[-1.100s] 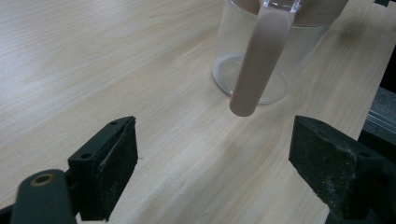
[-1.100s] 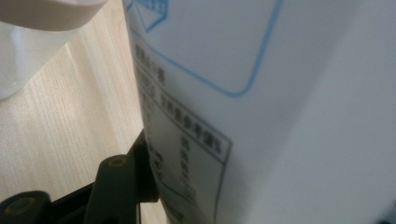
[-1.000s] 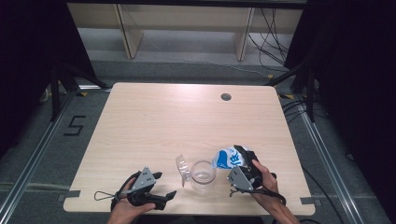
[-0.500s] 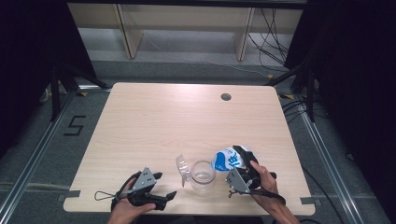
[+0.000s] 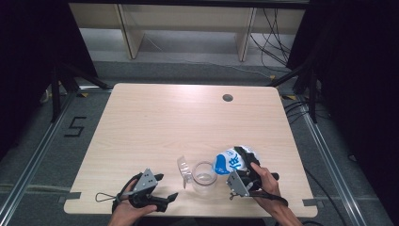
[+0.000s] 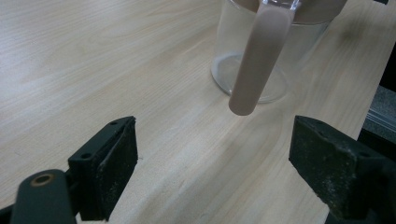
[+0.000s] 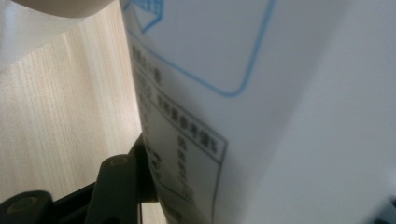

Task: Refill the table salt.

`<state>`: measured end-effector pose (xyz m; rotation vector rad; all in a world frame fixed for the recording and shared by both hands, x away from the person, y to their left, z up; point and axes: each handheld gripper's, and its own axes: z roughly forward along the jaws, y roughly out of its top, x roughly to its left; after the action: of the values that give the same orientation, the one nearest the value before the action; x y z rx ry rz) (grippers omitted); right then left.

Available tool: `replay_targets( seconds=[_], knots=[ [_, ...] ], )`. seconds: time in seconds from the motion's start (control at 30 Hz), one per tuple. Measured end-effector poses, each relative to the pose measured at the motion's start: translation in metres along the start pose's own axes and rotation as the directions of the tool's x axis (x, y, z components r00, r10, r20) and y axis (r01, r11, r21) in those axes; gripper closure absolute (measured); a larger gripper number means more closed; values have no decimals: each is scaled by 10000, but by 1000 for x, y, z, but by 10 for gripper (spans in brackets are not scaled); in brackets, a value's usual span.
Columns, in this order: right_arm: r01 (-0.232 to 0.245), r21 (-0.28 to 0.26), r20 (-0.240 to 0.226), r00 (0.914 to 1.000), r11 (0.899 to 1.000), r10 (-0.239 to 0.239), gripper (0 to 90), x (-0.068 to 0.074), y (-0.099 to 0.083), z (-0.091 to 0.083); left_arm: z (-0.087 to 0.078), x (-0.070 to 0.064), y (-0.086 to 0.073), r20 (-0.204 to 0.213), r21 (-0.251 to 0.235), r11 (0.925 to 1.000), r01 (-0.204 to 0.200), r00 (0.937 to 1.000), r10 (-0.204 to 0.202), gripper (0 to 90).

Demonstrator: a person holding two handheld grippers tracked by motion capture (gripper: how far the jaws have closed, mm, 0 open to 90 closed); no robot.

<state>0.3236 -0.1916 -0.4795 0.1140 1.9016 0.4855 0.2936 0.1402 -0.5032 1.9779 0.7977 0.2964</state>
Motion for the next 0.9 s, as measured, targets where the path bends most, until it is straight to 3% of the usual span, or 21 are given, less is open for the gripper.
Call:
replay_targets(
  seconds=[0.03, 0.07, 0.1, 0.2, 0.23, 0.3, 0.33, 0.4, 0.43, 0.6, 0.63, 0.67, 0.7, 0.73, 0.77, 0.8, 0.87, 0.9],
  knots=[
    [136, 40, 54, 9999, 9999, -136, 468, -1, 0, 0, 0, 0, 0, 8, 12, 10000, 0, 10000, 0, 151],
    [1414, -300, 248, 9897, 9895, -1407, 469, -8, 1, 1, 0, 0, 0, 3, 12, 10000, 9, 10000, -9, 152],
    [938, -606, 266, 9954, 9937, -924, 469, -4, -1, 4, 0, 0, 0, 2, 5, 10000, 3, 10000, -3, 152],
    [954, -633, 281, 9952, 9934, -938, 470, -4, -1, 4, 1, 0, 0, 47, -26, 10000, -67, 10000, 67, 152],
    [301, -57, 165, 9994, 9995, -300, 470, 0, 2, 0, 0, 1, 0, 34, 67, 10000, -57, 10000, 56, 152],
    [383, 58, 165, 9991, 9992, -384, 471, 0, 2, -1, 0, 1, 0, 7, 47, 10000, -67, 10000, 67, 152],
    [1183, -600, 441, 9923, 9912, -1158, 471, -4, 0, 3, 0, 1, 0, -4, 18, 10000, -8, 10000, 8, 152],
    [1138, -561, 356, 9931, 9919, -1119, 470, -4, 0, 3, 1, 0, 0, 10, -26, 10000, -11, 10000, 11, 152],
    [1686, -276, 456, 9849, 9853, -1673, 472, -7, 2, 1, 1, 0, 0, 38, -25, 10000, -14, 10000, 14, 152],
    [1619, -252, 448, 9860, 9865, -1606, 473, -7, 3, 0, 1, 0, 0, 37, -12, 10000, -18, 10000, 18, 152],
    [1473, -139, 456, 9882, 9890, -1465, 473, -6, 3, 0, 0, 1, 1, -25, 170, 9996, -211, 9998, 211, 152],
    [1715, -235, 520, 9840, 9849, -1701, 472, -6, 3, 0, -1, 2, 1, -18, 203, 9993, -298, 9996, 299, 152],
    [2282, -253, 590, 9722, 9733, -2264, 473, -9, 4, 0, -1, 2, 1, -28, 207, 9994, -265, 9996, 265, 152],
    [2317, -257, 589, 9714, 9724, -2299, 473, -9, 5, 1, 0, 1, 0, -56, 192, 9997, -132, 9999, 133, 152],
    [1751, -177, 505, 9834, 9844, -1740, 474, -5, 3, 1, 1, 0, 0, 33, -3, 9999, 123, 9999, -123, 152],
    [1454, 43, 555, 9878, 9894, -1454, 475, -3, 4, 0, 0, 1, 0, 14, 38, 10000, -92, 10000, 92, 152],
    [1759, -20, 559, 9829, 9844, -1755, 475, -3, 4, 1, 1, 0, 0, 49, -25, 10000, -14, 10000, 14, 152],
    [1670, 25, 574, 9843, 9860, -1669, 475, -3, 4, 1, 1, 0, 0, 55, -28, 10000, 29, 10000, -29, 152]
  ],
)
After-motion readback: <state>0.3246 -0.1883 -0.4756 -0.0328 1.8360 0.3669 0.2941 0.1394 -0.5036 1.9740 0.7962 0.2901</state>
